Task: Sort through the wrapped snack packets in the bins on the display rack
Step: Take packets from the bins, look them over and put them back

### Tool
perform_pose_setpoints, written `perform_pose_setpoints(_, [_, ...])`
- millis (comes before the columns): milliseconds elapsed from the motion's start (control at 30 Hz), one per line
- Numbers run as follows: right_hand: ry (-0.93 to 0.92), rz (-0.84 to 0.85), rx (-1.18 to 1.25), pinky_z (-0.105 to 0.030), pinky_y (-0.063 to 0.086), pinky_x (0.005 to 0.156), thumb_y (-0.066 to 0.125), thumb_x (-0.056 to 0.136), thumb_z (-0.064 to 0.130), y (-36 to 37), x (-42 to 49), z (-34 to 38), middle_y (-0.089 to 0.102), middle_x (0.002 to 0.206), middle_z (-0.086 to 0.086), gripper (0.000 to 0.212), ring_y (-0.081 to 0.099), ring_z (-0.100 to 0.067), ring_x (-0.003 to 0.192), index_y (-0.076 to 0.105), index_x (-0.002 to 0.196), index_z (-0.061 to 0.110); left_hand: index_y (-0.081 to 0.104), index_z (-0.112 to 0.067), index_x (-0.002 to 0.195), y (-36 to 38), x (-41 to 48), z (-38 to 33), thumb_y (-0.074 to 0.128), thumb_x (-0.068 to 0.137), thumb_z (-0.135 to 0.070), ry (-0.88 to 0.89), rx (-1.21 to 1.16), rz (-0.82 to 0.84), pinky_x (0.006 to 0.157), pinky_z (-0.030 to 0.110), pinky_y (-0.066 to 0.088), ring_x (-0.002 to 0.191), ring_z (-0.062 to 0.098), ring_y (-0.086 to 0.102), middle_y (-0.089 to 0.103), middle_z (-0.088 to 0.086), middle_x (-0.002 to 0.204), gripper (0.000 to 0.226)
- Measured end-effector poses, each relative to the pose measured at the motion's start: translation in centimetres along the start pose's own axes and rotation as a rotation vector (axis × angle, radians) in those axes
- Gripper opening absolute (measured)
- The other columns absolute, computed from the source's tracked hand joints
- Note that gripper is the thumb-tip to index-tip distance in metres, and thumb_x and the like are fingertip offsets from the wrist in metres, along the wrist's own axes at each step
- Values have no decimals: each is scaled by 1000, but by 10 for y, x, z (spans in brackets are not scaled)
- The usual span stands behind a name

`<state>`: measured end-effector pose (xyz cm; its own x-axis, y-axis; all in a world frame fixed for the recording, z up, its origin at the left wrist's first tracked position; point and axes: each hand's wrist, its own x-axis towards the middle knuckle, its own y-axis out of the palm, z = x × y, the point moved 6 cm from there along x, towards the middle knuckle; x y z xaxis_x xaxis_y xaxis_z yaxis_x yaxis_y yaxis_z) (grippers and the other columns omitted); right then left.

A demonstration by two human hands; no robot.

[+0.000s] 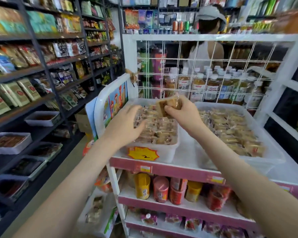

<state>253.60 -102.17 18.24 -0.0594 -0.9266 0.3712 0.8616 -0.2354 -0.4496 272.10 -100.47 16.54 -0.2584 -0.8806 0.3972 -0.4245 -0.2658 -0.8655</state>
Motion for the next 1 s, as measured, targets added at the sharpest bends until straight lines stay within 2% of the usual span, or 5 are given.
perform_pose_setpoints(133, [51, -20, -45, -19, 50, 61, 62, 90, 18, 20, 66, -20, 59, 92, 3, 31, 56, -6, 74, 44, 115, 12, 39, -10, 144, 27, 37, 17, 47, 97, -45, 93, 145, 17, 115, 33, 23, 139, 23, 30, 39, 9, 149, 59])
perform_pose_setpoints(233, [47, 19, -116, -33, 53, 77, 61, 89, 12, 35, 100, -39, 62, 102, -7, 30, 60, -18, 87, 46, 114, 9, 30, -14, 149, 50, 56, 32, 42, 97, -52, 55, 194, 159, 119, 35, 13, 145, 23, 19, 28, 8, 156, 66])
perform_pose_setpoints(367, [-21, 130, -284, -23, 37, 84, 59, 86, 9, 55, 126, -55, 56, 118, -10, 38, 52, -22, 106, 53, 123, 9, 25, -21, 148, 80, 60, 54, 23, 92, -69, -94, 261, 441, 117, 39, 13, 146, 25, 12, 21, 10, 157, 73])
perform_pose_setpoints(600, [-55, 344, -430, -24, 38, 79, 59, 92, 19, 77, 143, -69, 58, 110, 2, 39, 54, -16, 100, 51, 130, 18, 18, -24, 151, 90, 61, 60, -15, 70, -75, 1, 335, 349, 120, 39, 6, 144, 21, 20, 31, 5, 153, 101])
perform_pose_setpoints(1000, [-93, 376, -541, -25, 37, 74, 50, 95, 22, 73, 159, -56, 62, 112, -9, 34, 55, -21, 95, 57, 124, 6, 33, -28, 140, 87, 60, 60, -11, 68, -76, 1, 296, 290, 117, 35, 10, 137, 20, 31, 43, 2, 141, 97])
